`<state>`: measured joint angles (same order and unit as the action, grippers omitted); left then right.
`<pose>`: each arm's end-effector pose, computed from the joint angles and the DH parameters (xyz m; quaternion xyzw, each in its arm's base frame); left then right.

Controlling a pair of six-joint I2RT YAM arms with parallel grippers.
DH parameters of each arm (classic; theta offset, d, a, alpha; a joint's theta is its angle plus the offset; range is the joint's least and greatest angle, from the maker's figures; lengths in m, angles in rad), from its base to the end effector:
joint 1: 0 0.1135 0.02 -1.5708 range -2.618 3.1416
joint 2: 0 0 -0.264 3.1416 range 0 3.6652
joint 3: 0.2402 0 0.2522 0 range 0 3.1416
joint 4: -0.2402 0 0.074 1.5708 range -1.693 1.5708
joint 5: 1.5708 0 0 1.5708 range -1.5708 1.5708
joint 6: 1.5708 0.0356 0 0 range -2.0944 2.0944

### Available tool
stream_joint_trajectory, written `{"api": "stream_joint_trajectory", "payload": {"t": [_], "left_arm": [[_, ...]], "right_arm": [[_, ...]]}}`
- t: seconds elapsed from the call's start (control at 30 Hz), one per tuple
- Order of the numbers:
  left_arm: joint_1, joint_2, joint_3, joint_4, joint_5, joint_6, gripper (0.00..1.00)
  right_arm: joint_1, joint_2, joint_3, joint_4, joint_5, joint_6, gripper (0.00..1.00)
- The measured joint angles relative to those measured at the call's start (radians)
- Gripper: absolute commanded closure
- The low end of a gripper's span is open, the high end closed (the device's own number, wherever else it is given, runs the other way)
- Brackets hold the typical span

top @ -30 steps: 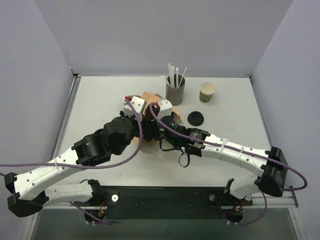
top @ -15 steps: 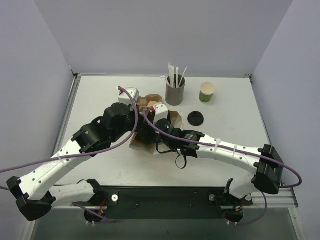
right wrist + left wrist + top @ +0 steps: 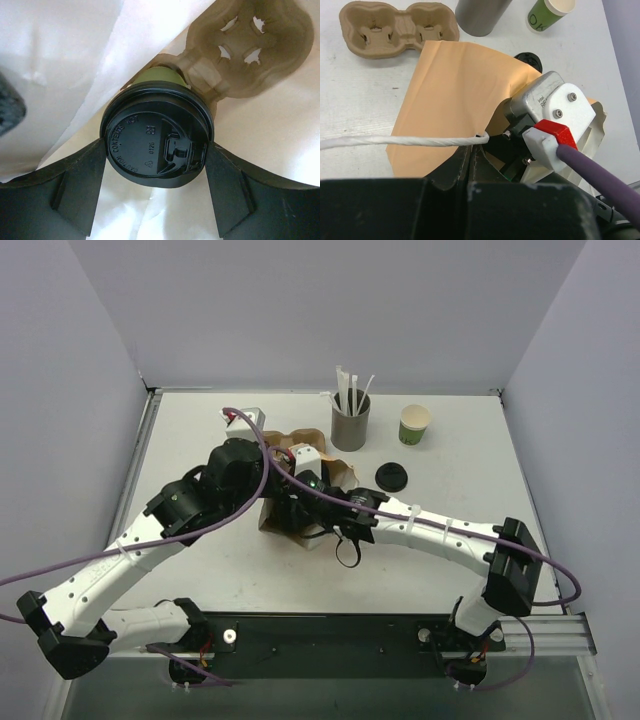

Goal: Pack the takeout coffee

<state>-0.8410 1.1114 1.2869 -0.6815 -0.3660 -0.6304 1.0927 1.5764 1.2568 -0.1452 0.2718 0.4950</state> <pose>0.1611 -0.1610 0.4000 -0.0028 0.8522 -0.2187 0.4753 0.1786 0.3238 0.3090 -0.1802 0.8267 0.2902 0.4471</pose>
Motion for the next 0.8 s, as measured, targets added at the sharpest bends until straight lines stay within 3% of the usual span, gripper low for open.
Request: {"api": "stream_joint_trajectory", "payload": {"t": [0.43,0.8], "left_arm": [[0.016,0.011,-0.007,0.004,-0.116,-0.094,1.0],[-0.065,0.016,-0.023,0.003,-0.116,-0.141,1.0]], "right_arm": [[-0.084,0.106,0.167,-0.202,-0.214,0.103,0.49],[-0.184,0.19,0.23,-0.262,-0.246,0.231,0.5]]}}
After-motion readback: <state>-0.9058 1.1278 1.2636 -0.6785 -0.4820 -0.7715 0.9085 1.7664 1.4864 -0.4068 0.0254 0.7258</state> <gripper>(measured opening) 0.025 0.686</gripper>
